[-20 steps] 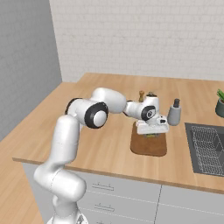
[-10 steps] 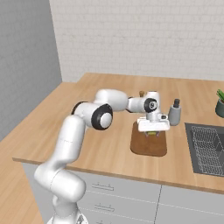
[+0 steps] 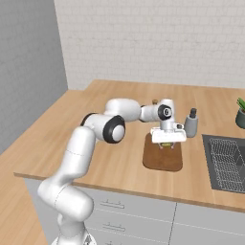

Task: Pick up the sponge from the counter and clean the cutting board by briefly scrubbing or pressing down on the cutting board. Once finished, release the sponge.

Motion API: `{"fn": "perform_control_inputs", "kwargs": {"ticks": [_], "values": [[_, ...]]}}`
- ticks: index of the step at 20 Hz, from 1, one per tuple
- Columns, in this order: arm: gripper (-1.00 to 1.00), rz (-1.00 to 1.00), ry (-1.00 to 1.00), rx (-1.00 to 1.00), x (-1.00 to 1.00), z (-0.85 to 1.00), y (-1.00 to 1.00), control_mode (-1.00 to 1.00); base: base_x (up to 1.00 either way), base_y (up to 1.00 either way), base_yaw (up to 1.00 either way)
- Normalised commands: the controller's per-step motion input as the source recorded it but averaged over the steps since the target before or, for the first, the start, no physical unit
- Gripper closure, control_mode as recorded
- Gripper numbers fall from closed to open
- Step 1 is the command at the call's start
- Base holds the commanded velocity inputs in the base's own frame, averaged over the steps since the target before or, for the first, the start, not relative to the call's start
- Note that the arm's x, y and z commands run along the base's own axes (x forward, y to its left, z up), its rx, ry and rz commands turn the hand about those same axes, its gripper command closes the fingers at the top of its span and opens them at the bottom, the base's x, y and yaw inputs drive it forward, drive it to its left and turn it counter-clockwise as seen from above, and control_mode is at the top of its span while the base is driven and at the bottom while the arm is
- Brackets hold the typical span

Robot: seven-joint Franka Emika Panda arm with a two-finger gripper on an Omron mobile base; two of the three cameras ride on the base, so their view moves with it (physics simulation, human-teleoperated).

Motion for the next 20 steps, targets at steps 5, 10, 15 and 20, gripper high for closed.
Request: {"fn": "perform_control_inputs", "kwargs": {"ticks": [5, 10, 15, 20], "values": [[1.00, 0.01, 0.09, 0.00, -1.00, -0.89, -0.16, -1.00, 0.00, 0.00, 0.00], [1.00, 0.00, 0.18, 0.03, -1.00, -0.66, -0.16, -1.00, 0.00, 0.00, 0.00], [1.00, 0.00, 0.30, 0.11, -1.00, -0.28, -0.41, -1.00, 0.00, 0.00, 0.00], [1.00, 0.00, 0.42, 0.19, -1.00, 0.37, -0.58, -1.00, 0.00, 0.00, 0.00]]}}
